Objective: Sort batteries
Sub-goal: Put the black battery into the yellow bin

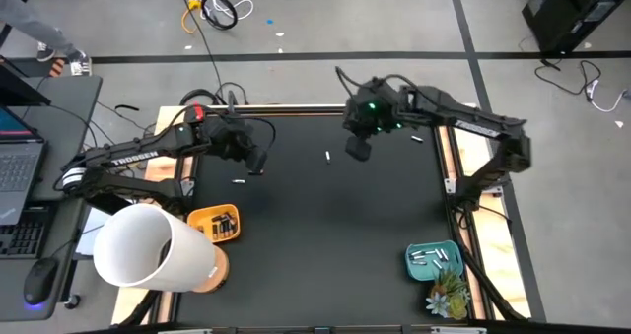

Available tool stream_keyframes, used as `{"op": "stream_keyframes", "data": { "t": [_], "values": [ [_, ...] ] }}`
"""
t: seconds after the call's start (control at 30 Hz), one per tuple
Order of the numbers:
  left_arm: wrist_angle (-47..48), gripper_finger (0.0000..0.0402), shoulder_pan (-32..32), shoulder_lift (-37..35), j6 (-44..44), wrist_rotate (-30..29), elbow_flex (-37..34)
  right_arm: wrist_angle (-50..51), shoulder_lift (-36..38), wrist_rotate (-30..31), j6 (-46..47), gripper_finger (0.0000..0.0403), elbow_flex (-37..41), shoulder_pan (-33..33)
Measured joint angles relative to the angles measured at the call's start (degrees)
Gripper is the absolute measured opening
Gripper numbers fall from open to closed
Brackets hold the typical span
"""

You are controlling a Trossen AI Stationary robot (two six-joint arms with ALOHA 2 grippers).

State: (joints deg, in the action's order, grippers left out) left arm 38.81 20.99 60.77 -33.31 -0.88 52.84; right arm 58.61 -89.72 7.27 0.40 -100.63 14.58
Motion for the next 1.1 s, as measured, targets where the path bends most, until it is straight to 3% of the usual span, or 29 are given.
{"op": "stream_keyframes", "data": {
  "t": [0.17, 0.33, 0.5, 0.73, 0.97, 1.1],
  "values": [
    [-3.5, 0.0152, 0.0, 0.0, 6.2, -1.5, -0.5, -15.3, 8.7, -3.2, 2.3, 0.0015, 18.0, -0.6],
    [3.0, 0.0152, 0.7, 0.0, 1.8, -2.3, -0.6, -20.6, 14.1, -7.0, 7.4, 0.0013, 27.4, -1.6],
    [13.8, 0.0151, 0.7, 0.0, 4.8, -3.6, -0.7, -20.9, 18.1, -6.4, 7.5, 0.0014, 30.7, -2.7],
    [15.7, 0.0154, 0.7, 1.8, 20.9, -4.5, -0.7, -20.9, 20.8, -4.3, 7.6, 0.0013, 32.8, -2.7],
    [17.5, 0.0194, 0.3, 3.8, 20.9, -0.9, -5.4, -20.8, 21.0, -4.3, 10.6, 0.0009, 33.8, -3.9],
    [19.2, 0.0211, -0.2, 3.9, 19.8, -2.0, -7.3, -21.0, 20.9, -4.0, 12.0, 0.0009, 33.8, -5.2]
  ]
}}
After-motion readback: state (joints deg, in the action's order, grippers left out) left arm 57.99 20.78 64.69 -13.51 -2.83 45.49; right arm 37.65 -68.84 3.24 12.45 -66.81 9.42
